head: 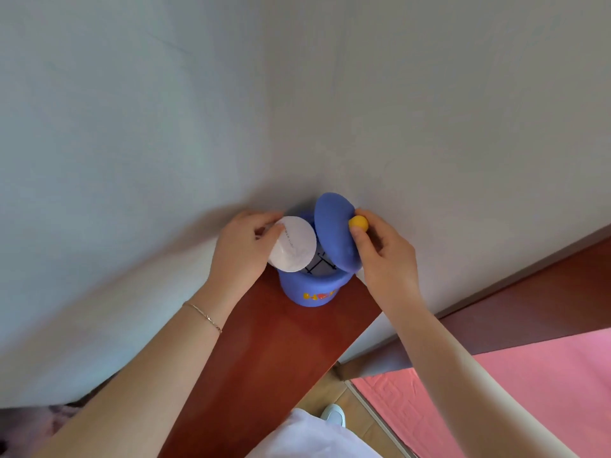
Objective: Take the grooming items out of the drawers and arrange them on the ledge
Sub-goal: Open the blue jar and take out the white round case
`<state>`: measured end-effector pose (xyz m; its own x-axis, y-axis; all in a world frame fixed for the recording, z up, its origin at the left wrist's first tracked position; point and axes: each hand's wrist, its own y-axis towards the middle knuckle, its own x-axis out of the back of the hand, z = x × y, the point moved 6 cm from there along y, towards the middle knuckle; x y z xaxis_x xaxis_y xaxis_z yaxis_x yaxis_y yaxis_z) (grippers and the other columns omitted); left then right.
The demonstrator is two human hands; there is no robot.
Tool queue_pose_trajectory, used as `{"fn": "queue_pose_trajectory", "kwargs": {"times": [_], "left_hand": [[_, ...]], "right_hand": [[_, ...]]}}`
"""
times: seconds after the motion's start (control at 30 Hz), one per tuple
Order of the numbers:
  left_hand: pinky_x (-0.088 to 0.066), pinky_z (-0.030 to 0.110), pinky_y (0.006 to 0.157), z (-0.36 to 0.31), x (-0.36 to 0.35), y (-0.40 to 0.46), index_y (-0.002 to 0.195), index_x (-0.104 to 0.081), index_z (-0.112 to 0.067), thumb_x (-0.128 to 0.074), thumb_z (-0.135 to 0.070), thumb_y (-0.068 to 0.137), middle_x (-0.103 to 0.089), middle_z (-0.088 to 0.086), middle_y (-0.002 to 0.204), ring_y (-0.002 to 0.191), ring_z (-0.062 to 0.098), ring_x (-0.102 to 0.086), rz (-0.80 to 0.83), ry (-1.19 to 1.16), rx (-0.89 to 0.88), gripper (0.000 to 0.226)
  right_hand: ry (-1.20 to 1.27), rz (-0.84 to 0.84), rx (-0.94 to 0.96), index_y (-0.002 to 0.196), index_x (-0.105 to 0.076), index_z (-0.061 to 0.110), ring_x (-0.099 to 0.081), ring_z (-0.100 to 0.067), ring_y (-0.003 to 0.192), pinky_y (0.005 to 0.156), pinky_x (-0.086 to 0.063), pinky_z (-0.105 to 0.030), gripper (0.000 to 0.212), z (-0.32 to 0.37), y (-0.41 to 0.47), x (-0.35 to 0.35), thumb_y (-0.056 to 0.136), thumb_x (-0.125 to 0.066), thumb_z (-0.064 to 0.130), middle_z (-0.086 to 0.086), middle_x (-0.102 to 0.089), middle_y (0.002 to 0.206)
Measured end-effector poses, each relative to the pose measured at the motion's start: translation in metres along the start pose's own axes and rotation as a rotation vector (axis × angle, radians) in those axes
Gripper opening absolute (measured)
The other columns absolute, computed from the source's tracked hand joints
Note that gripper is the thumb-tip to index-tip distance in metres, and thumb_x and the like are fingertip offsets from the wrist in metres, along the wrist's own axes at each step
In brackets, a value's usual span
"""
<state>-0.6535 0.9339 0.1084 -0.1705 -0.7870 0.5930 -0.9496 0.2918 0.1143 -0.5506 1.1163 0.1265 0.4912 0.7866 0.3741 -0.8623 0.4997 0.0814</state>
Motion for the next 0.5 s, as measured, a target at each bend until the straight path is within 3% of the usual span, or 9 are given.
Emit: {"fn": "queue_pose_trajectory", "kwargs": {"times": [0.07,0.13,0.27,0.5], "left_hand": [[-0.036,0.004,0.067,0.014,0.011,-0.018,0.111,-0.068,-0.024,-0.058,-0.021,0.089,-0.063,-0.003,0.097,0.077,0.001,-0.055,-0.019,-0.003,0.057,0.024],[-0.036,0.001,0.066,0.028,0.017,-0.036,0.112,-0.068,-0.024,-0.057,-0.021,0.089,-0.065,-0.007,0.1,0.08,0.0,-0.056,-0.022,0.003,0.124,0.025],[-0.036,0.005,0.071,0.058,0.026,-0.063,0.111,-0.068,-0.025,-0.057,-0.022,0.089,-0.064,-0.009,0.106,0.089,0.006,-0.058,-0.043,-0.011,0.252,0.025],[-0.035,0.021,0.087,0.11,0.033,-0.106,0.112,-0.068,-0.023,-0.055,-0.021,0.09,-0.061,-0.01,0.105,0.099,0.005,-0.051,-0.046,0.008,0.409,0.025]], "right_hand": [[-0.083,0.02,0.018,0.102,-0.062,0.031,-0.054,-0.011,0.074,0.067,-0.041,-0.014,0.015,-0.002,0.002,-0.009,0.095,-0.049,0.031,0.004,-0.063,0.081],[-0.217,0.057,0.051,0.112,-0.061,0.023,-0.055,-0.006,0.081,0.07,-0.038,-0.01,0.021,-0.004,0.004,-0.02,0.095,-0.048,0.029,0.01,-0.064,0.091],[-0.483,0.162,0.123,0.124,-0.056,0.015,-0.053,-0.018,0.113,0.089,-0.036,-0.022,0.031,-0.013,0.012,-0.047,0.097,-0.043,0.025,0.001,-0.059,0.126],[-0.717,0.234,0.18,0.122,-0.054,0.005,-0.052,-0.027,0.114,0.087,-0.033,-0.026,0.031,-0.024,0.02,-0.063,0.096,-0.043,0.019,-0.012,-0.059,0.124]]}}
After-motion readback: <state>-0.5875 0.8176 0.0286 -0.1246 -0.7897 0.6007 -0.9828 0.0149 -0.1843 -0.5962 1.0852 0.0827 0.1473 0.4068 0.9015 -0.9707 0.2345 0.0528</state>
